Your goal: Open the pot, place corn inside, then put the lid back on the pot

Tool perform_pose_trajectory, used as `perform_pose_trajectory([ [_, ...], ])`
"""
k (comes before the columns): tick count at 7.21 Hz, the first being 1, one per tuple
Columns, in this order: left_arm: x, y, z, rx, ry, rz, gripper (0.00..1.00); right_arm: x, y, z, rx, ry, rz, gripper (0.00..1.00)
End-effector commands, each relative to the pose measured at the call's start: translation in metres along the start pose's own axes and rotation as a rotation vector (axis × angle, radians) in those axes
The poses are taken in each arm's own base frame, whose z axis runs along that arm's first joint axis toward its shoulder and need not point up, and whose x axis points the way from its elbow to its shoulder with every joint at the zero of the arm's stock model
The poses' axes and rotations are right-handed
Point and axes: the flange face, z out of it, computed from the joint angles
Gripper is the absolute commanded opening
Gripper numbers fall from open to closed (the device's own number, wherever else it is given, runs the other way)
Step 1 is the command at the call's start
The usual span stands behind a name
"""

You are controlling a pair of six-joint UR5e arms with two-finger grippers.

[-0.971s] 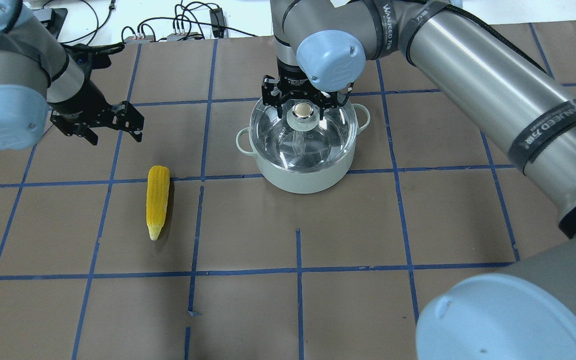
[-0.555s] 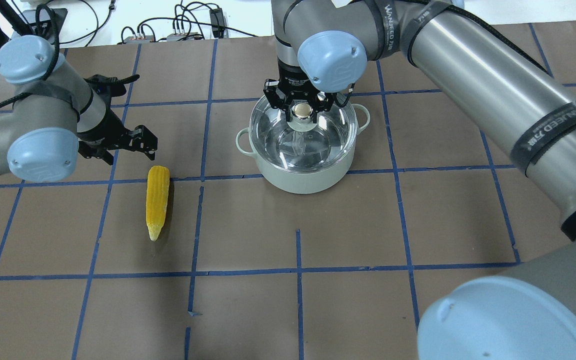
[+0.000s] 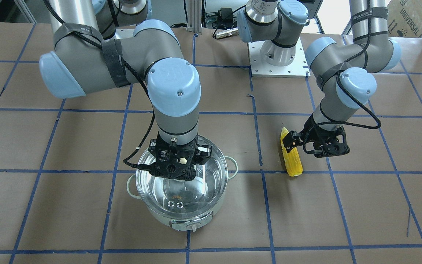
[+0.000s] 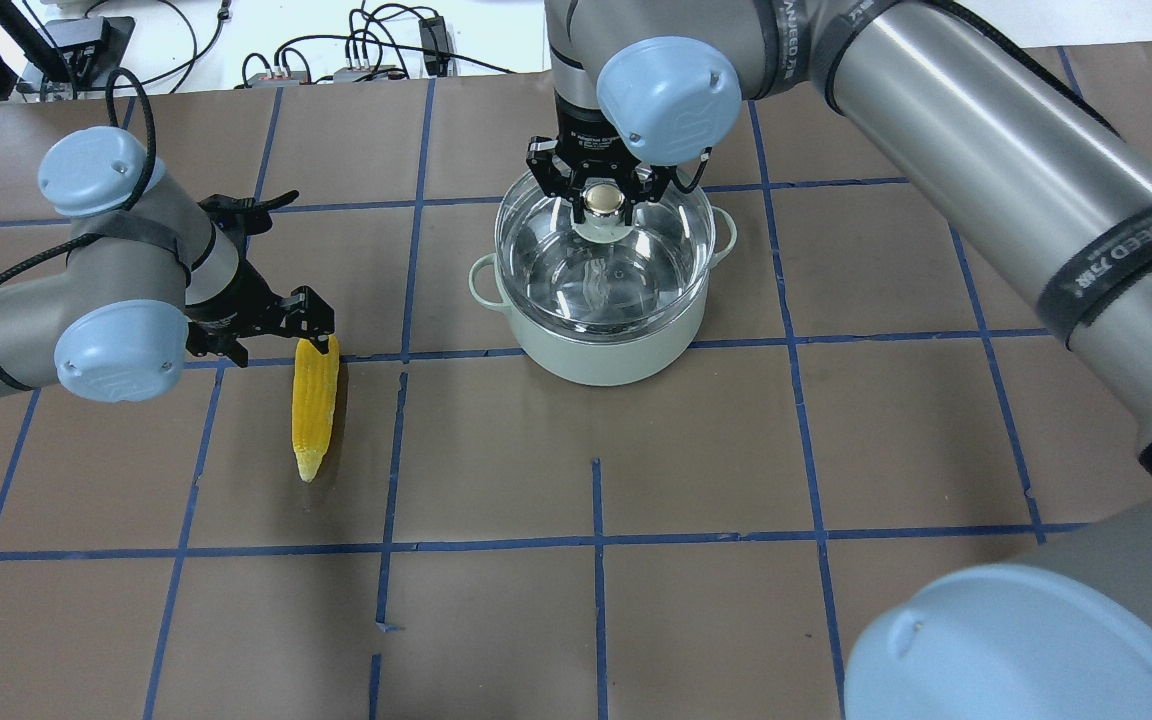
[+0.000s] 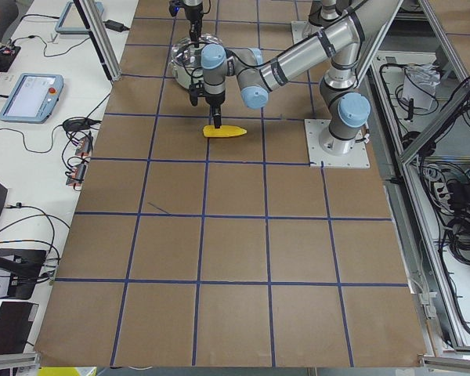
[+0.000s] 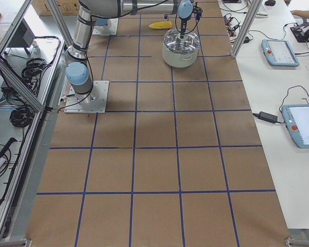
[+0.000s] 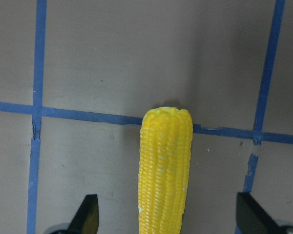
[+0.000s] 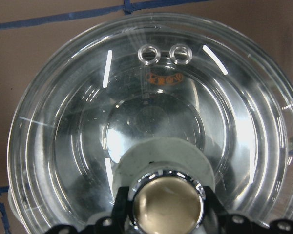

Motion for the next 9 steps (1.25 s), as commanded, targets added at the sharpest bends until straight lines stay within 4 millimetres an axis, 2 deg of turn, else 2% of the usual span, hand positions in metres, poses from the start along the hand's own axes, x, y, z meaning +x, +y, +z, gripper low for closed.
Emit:
perform_pose_trajectory([
  [1, 0.001, -0.01, 0.021, 0.02, -0.002, -0.004, 1.0, 0.031, 0.002, -0.051, 0.002, 0.006, -0.031, 0.19],
  [2, 0.001, -0.008, 0.03, 0.011, -0.001, -0.005, 1.0, 0.068, -0.008, -0.071, 0.011, 0.002, -0.053, 0.18],
  [3, 0.001, -0.007, 0.034, 0.009, -0.001, -0.004, 1.0, 0.116, -0.018, -0.092, 0.014, 0.004, -0.073, 0.17],
  [5, 0.0, -0.009, 0.051, -0.021, 0.001, -0.018, 1.0, 0.228, -0.022, -0.131, -0.018, 0.008, -0.137, 0.15],
  [6, 0.001, -0.009, 0.055, -0.026, -0.001, -0.017, 1.0, 0.281, -0.018, -0.149, -0.024, 0.008, -0.168, 0.15],
  [7, 0.001, -0.006, 0.058, -0.017, -0.001, -0.014, 0.99, 0.313, -0.009, -0.17, 0.01, 0.013, -0.197, 0.15],
  [8, 0.001, 0.005, 0.072, 0.02, -0.002, -0.012, 0.99, 0.333, -0.011, -0.169, 0.002, 0.031, -0.185, 0.15],
  [9, 0.0, 0.005, 0.081, 0.068, -0.008, -0.006, 0.99, 0.335, -0.01, -0.15, -0.026, 0.018, -0.175, 0.15],
])
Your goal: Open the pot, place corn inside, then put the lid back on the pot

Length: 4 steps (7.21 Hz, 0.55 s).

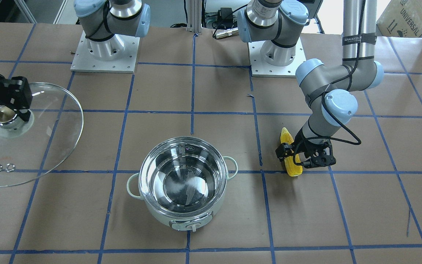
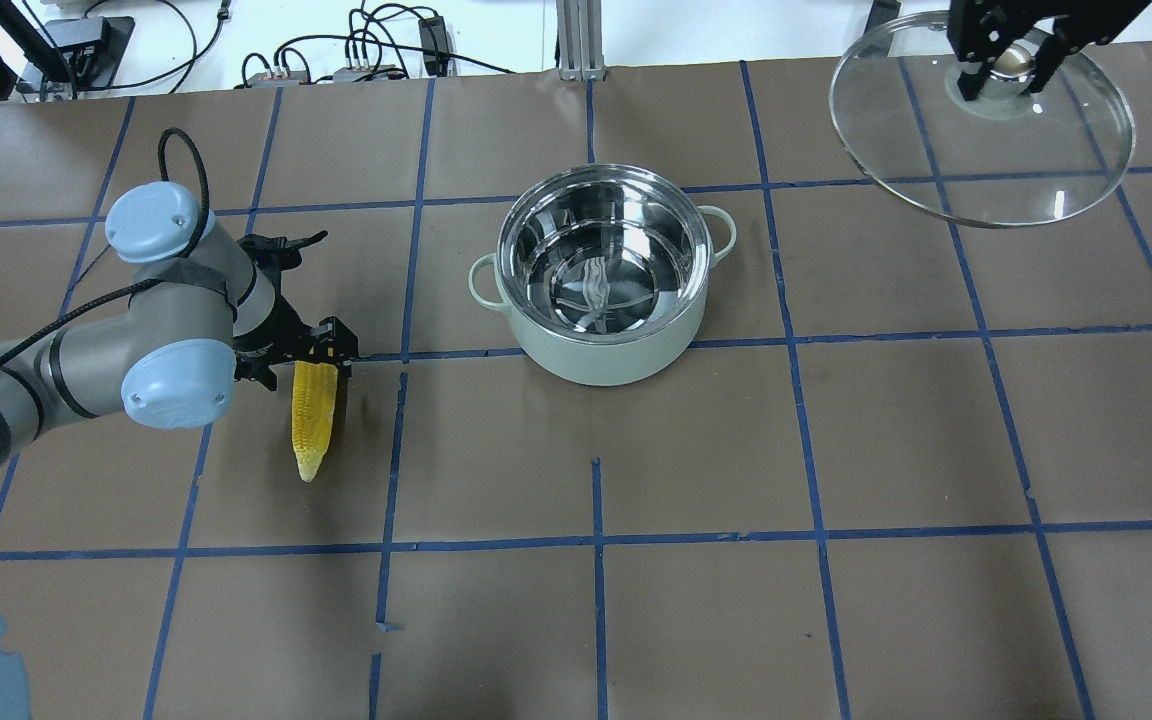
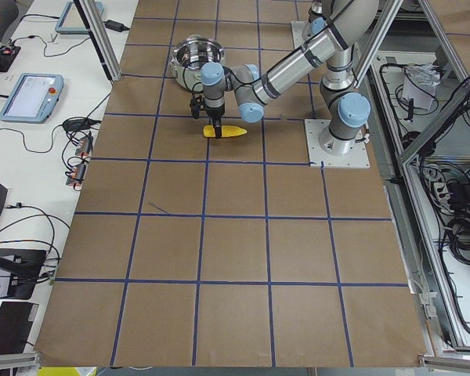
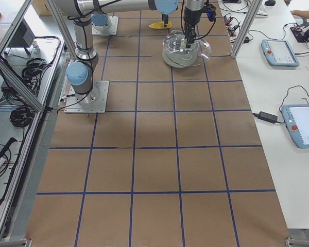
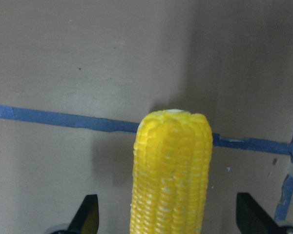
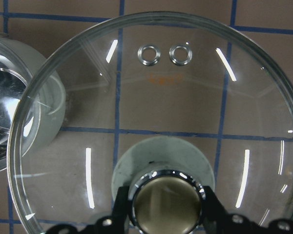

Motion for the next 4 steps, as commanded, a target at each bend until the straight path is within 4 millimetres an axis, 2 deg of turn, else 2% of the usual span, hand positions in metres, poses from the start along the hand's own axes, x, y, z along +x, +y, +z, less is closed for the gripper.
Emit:
perform_pose_trajectory([
  [1, -0.003, 0.0017, 0.0125, 0.052, -0.002, 0.002, 1.0, 0.0149, 0.0075, 0.0328, -0.034, -0.006, 0.006, 0.15],
  [4, -0.0058, -0.0005, 0.0048, 0.063, -0.008, 0.002, 0.99, 0.0136, 0.0106, 0.0285, 0.008, 0.009, 0.0, 0.15],
])
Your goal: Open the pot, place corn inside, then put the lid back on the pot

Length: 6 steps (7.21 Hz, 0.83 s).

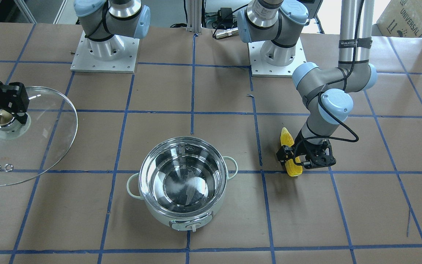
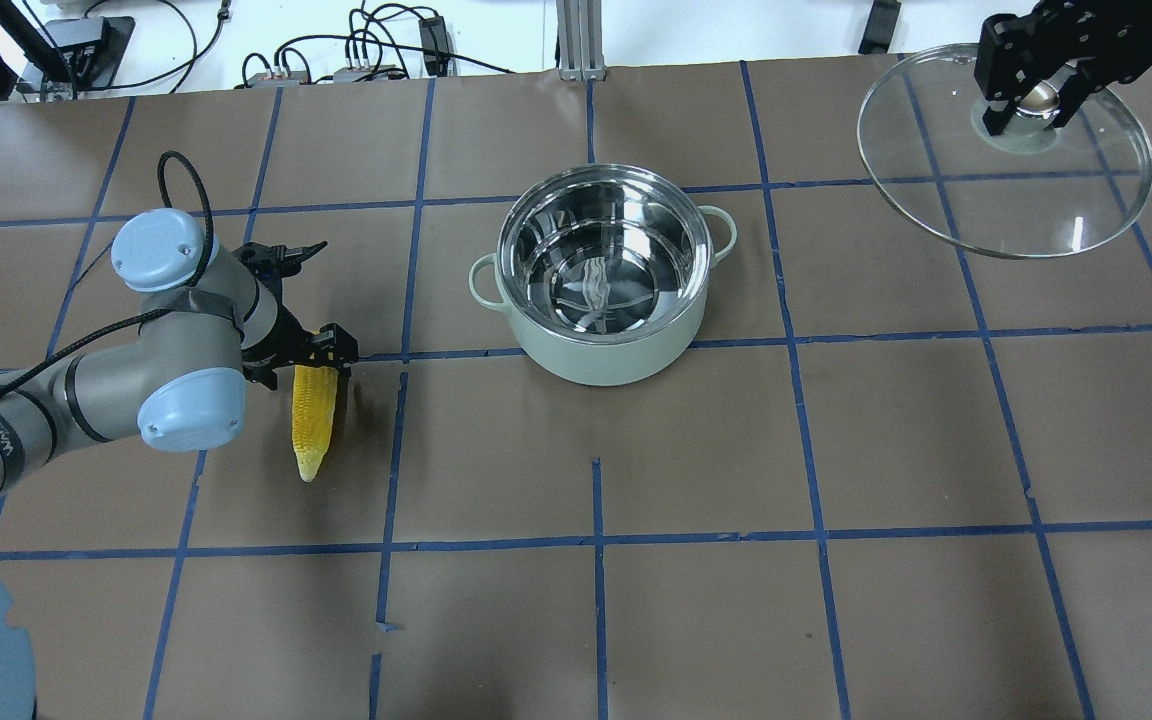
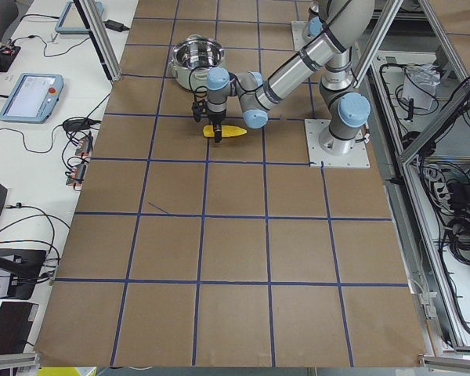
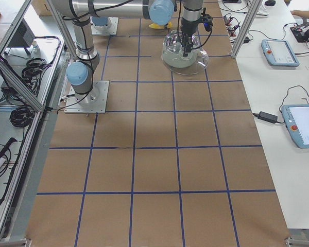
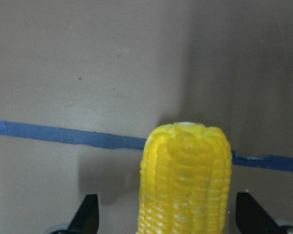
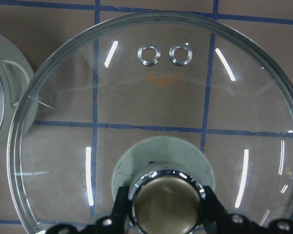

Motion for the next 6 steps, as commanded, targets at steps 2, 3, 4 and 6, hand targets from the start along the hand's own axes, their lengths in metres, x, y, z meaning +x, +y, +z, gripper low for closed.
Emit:
perform_pose_trajectory([
  [2, -0.0009, -0.0047, -0.0067, 0.014, -0.002, 0.0, 0.99, 0.0003, 0.0, 0.0066, -0.017, -0.005, 0.002, 0.15],
  [3, -0.0011, -0.0053, -0.008, 0.017, -0.004, 0.0, 0.99, 0.0003, 0.0, 0.0066, -0.017, -0.005, 0.001, 0.15],
  [4, -0.0012, -0.0064, -0.0089, 0.018, -0.004, 0.0, 0.99, 0.0003, 0.0, 0.0066, -0.017, -0.005, 0.001, 0.15],
  [6, -0.0004, -0.0063, -0.0097, 0.02, -0.004, 0.0, 0.9, 0.0003, 0.0, 0.0066, -0.017, -0.005, 0.001, 0.15],
])
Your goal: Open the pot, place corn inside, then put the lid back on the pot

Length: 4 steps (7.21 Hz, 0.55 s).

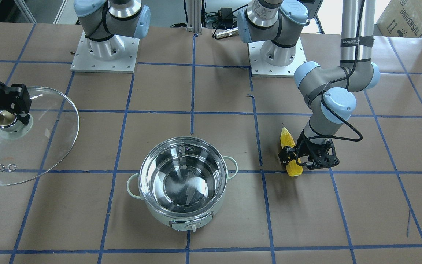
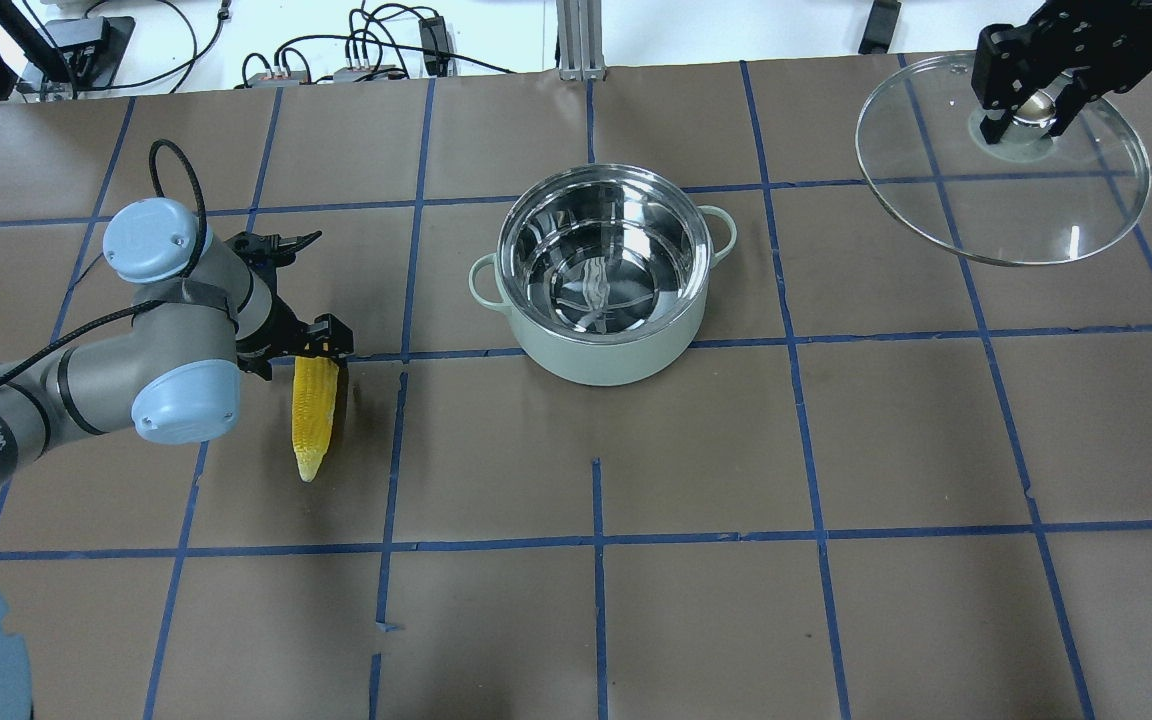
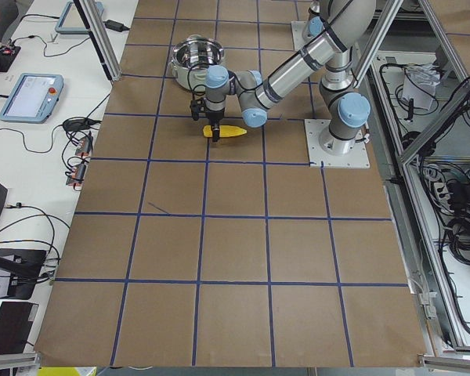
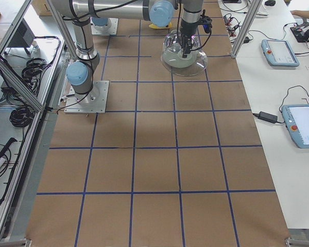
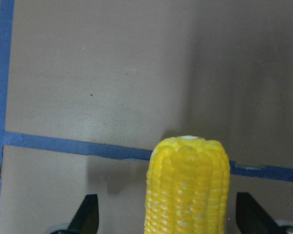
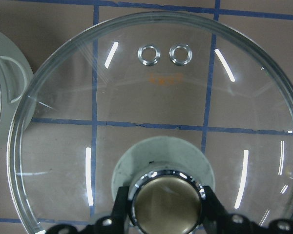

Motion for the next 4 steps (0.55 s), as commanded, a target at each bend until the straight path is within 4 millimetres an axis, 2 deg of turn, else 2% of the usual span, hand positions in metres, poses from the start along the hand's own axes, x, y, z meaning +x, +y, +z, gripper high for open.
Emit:
perform_pose_trajectory([
  [1, 0.0003, -0.0004, -0.0009, 0.003, 0.0, -0.007, 0.61, 0.0, 0.0, 0.0001, 0.0, 0.0, 0.0, 0.15],
  [4, -0.0003, -0.0076, -0.0075, 0.003, -0.002, -0.011, 0.31, 0.0001, -0.0006, 0.001, -0.002, 0.0, 0.0, 0.15],
])
